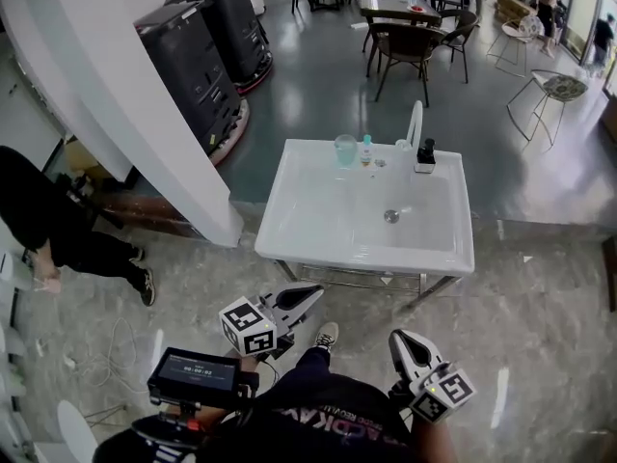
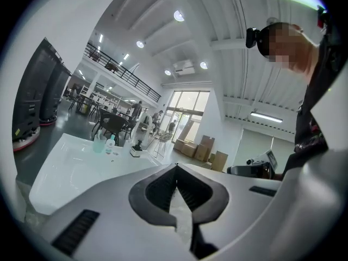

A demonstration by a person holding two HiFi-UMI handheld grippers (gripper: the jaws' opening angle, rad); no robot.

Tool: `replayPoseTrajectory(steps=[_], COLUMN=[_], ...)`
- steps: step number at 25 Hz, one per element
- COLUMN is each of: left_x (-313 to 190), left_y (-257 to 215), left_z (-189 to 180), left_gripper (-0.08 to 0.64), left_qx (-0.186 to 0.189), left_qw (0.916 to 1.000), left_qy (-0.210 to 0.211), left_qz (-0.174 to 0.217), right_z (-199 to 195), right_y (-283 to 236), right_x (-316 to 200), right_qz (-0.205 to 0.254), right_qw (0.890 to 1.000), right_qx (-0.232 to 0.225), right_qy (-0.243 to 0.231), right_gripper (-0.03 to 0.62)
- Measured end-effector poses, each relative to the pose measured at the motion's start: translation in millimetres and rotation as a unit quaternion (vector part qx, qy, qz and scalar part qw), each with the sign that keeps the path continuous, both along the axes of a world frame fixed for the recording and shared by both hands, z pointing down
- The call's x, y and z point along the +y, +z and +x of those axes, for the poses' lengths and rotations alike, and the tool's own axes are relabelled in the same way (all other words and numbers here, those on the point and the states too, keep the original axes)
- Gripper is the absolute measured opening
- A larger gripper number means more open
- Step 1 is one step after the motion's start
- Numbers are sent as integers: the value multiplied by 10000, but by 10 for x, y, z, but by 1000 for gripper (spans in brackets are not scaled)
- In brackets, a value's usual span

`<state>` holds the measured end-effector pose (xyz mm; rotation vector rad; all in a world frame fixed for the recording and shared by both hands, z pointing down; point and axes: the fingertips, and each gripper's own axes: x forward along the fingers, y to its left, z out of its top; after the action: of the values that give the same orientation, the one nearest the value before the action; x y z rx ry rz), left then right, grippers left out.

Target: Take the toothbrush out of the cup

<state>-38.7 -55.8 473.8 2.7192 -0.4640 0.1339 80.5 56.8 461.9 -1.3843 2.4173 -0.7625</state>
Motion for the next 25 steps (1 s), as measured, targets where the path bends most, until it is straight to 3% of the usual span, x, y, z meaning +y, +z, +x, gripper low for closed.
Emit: replayPoseTrajectory(steps=[5,25], left_x=[-649,-2821], left_y=[121,578], left_z=[15,351], left_gripper=[7,8], left_qx=[18,-176], left_qw=[10000,9962], left_qy=[-84,-809], left_qz=[6,267], right_z=[50,418], right_y=[133,307], right_x=[-254,-944], right_qz=[-231,-834], right_qw=[9991,9886], right_qx=[263,227], right_qy=[224,1237], right_gripper=[9,9])
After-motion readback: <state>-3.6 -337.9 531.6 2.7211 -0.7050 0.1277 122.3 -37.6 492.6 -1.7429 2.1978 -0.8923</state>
